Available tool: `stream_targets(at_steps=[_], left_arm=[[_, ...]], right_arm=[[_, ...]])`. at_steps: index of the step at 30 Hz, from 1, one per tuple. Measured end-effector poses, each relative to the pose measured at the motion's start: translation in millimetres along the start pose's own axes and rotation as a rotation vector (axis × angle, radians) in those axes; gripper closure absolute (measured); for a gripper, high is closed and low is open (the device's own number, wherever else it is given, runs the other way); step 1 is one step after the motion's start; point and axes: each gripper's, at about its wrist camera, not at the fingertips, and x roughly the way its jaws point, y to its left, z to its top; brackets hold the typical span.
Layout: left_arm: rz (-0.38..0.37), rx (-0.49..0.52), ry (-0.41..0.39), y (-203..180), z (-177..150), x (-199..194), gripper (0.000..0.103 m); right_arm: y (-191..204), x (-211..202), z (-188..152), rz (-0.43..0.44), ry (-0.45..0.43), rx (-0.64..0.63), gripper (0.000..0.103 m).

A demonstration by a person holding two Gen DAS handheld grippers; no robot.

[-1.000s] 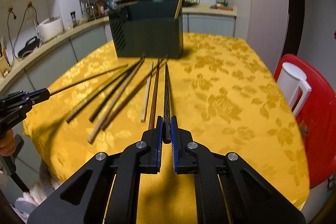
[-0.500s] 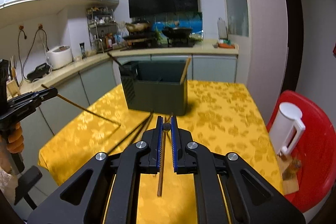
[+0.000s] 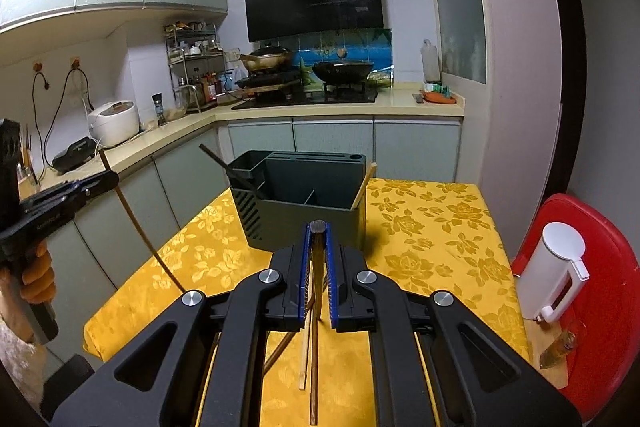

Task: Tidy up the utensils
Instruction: 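Lift both held chopsticks and carry them above the green holder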

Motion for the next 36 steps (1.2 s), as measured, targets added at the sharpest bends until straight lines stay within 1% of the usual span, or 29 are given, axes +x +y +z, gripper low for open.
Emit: stream_targets(at_steps=[7, 13, 17, 21, 25, 29, 33, 36], left_arm=[[-0.002, 0.009, 0.015, -1.8, 14.6, 12.4, 0.097], [-0.014, 0.023, 0.011, -8.7, 37.8, 19.8, 0.097], [-0.023, 0.041, -0.001, -17.8, 62.4, 25.4, 0.097], [-0.023, 0.036, -0.019, -24.8, 92.2, 33.5, 0.097], [-0.028, 0.019, -0.05, -29.5, 114.7, 36.8, 0.097], [-0.012, 0.022, -0.067, -37.5, 133.8, 46.9, 0.097], [0.001, 0.014, -0.088, -42.6, 154.0, 61.1, 0.097], [0.0, -0.003, -0.084, -43.4, 163.8, 75.1, 0.097]], right_arm=[[-7.4, 12.2, 28.6, -0.007, 0.028, 0.021, 0.095], [-8.0, 10.7, 54.4, -0.018, 0.011, 0.016, 0.095], [-7.7, 8.2, 73.6, -0.021, -0.007, 0.014, 0.095], [-6.1, 8.5, 96.0, -0.041, -0.028, 0.014, 0.095], [-6.2, 10.3, 109.9, -0.042, -0.034, 0.023, 0.095], [-2.1, 13.9, 121.7, -0.055, -0.044, 0.018, 0.095], [2.3, 19.8, 134.8, -0.085, -0.064, 0.0, 0.095], [4.1, 28.3, 143.3, -0.115, -0.078, -0.014, 0.095]])
